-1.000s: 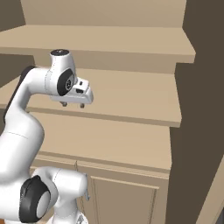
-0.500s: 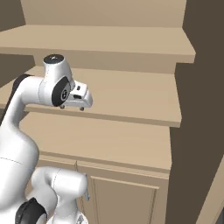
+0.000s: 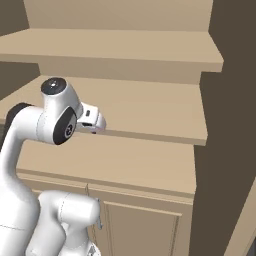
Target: Pick up the bowls on the counter and stack them on top of one another in the open cabinet. Place the smaller bowl on top of the larger bowl.
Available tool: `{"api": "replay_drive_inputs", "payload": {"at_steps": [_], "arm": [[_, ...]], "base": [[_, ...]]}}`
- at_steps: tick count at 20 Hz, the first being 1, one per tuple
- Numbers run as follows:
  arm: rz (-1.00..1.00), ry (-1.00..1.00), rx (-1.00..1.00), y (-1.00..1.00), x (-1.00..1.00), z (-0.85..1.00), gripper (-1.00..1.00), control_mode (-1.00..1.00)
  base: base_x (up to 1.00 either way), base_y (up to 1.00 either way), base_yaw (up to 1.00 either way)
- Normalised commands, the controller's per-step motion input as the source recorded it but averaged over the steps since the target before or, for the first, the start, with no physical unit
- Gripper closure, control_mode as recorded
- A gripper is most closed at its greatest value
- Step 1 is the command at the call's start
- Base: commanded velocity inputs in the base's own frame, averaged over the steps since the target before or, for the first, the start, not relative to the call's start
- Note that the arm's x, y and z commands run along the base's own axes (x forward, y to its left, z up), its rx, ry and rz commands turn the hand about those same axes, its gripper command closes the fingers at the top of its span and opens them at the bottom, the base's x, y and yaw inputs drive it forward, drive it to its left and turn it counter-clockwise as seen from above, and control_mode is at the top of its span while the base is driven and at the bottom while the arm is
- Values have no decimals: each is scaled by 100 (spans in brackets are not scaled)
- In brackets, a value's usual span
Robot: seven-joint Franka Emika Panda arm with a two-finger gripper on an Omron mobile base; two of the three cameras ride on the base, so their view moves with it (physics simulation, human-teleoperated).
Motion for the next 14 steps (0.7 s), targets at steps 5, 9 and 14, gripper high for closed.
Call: {"api": "replay_drive_inputs", "payload": {"at_steps": [5, 9, 14], "arm": [[0, -9, 0, -12, -35, 0, -100, -100], [0, -9, 0, -8, -35, 0, -100, -100], [0, -9, 0, -2, -33, 0, -100, -100]], "base": [[0, 0, 0], [0, 0, 0], [0, 0, 0]]}}
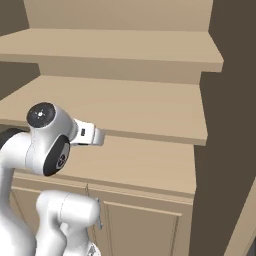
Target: Pick up the bowls on the counter and stack them on top of one another in the open cabinet. Place the smaller bowl on top of the larger bowl.
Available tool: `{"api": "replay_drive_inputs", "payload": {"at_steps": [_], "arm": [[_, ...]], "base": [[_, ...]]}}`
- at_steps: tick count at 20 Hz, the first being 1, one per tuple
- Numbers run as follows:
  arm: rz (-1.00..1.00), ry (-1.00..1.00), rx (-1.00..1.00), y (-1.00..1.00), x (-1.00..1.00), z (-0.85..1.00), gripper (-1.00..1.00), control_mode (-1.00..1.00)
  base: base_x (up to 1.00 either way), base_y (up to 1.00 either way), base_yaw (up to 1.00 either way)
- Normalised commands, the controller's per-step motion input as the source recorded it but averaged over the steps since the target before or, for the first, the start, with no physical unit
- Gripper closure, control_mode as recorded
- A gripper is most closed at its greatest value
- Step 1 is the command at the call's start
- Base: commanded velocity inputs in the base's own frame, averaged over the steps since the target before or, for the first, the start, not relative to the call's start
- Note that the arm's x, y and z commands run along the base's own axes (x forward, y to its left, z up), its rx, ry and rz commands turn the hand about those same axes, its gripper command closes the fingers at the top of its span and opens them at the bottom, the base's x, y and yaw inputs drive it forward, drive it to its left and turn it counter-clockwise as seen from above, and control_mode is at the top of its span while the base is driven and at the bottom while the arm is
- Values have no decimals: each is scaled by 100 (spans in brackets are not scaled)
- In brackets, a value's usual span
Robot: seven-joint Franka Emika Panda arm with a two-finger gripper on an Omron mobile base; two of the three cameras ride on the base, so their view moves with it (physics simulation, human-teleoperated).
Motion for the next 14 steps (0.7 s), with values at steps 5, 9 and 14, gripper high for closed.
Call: {"api": "replay_drive_inputs", "payload": {"at_steps": [5, 9, 14], "arm": [[0, -9, 0, 0, -29, 0, -100, -100], [0, -6, 0, 0, -19, 0, -100, 100], [0, 0, 0, 0, 0, 0, -100, 100]], "base": [[0, 0, 0], [-6, 0, 0], [-7, 0, 0]]}}
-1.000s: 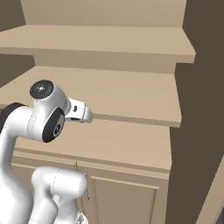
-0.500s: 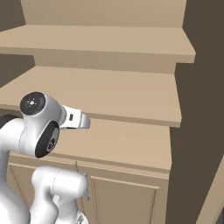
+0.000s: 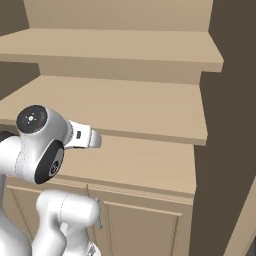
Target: Pick up the bowls on the counter and stack them on top of one another in the open cabinet. Place the smaller bowl on top of the larger bowl.
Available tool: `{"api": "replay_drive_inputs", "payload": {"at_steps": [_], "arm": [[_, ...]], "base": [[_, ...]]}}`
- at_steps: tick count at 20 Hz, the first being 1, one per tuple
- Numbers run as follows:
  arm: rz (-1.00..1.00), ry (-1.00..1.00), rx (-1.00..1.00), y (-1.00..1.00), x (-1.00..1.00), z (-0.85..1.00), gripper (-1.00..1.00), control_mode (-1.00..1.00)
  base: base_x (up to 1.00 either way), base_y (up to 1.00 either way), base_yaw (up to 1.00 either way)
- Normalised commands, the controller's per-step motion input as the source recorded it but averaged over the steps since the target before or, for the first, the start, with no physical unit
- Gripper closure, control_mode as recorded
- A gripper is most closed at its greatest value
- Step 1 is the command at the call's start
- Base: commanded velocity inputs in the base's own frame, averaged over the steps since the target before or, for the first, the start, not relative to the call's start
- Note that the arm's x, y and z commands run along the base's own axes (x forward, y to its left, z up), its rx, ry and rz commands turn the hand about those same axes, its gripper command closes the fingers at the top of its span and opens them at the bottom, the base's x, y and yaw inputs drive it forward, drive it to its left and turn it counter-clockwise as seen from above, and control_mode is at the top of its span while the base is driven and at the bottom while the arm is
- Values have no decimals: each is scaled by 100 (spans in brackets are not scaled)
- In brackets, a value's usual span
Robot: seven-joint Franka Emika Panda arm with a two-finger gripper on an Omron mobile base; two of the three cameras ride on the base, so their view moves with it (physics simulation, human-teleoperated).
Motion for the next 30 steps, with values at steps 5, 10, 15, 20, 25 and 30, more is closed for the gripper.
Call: {"api": "replay_drive_inputs", "payload": {"at_steps": [5, 10, 15, 20, 25, 30], "arm": [[0, 0, 0, 0, 0, 0, -100, 100], [0, 0, 0, 0, 0, 0, -100, 100], [0, 0, 0, 0, 0, 0, -100, 100], [0, 0, 0, 0, 0, 0, -100, 100], [0, 0, 0, 0, 0, 0, -100, 100], [0, 0, 0, 0, 0, 0, -100, 100]], "base": [[-5, 0, 0], [-36, -1, 0], [-47, -6, 0], [-48, -7, 0], [-46, -5, 0], [-48, -5, 0]]}}
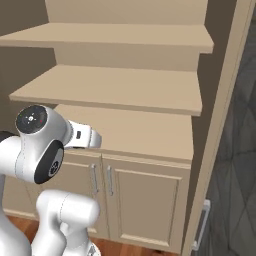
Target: Pick up the bowls on the counter and stack them on top of one another in the open cabinet. Place the smaller bowl on top of the larger bowl.
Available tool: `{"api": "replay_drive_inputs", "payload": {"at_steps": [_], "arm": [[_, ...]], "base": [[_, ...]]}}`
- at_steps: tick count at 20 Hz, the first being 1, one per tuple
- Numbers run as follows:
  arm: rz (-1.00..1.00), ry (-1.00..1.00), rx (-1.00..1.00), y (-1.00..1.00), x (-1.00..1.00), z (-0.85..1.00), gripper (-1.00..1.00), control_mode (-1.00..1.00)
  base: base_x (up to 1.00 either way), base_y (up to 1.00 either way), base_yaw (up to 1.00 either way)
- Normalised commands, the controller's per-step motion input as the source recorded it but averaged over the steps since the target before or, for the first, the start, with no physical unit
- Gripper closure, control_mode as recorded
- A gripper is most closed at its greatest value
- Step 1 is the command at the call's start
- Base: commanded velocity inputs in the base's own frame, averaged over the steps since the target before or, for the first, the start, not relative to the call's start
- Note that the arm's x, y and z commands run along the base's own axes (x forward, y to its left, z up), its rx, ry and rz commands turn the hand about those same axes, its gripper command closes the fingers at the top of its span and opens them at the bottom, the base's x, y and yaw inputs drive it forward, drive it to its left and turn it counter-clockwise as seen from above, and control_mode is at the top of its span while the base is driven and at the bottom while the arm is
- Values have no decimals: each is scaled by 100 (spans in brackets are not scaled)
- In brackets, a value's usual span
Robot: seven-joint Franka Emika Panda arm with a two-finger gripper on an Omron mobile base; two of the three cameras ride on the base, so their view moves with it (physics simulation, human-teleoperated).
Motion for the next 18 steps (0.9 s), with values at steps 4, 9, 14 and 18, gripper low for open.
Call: {"api": "replay_drive_inputs", "payload": {"at_steps": [4, 9, 14, 18], "arm": [[0, 0, 0, 0, 0, 0, -100, 100], [0, 0, 0, 0, 0, 0, -100, 100], [0, 0, 0, 0, 0, 0, -100, 100], [0, 0, 0, 0, 0, 0, -100, 100]], "base": [[-51, -7, 1], [-51, -8, 1], [-51, -8, 1], [-52, -7, 1]]}}
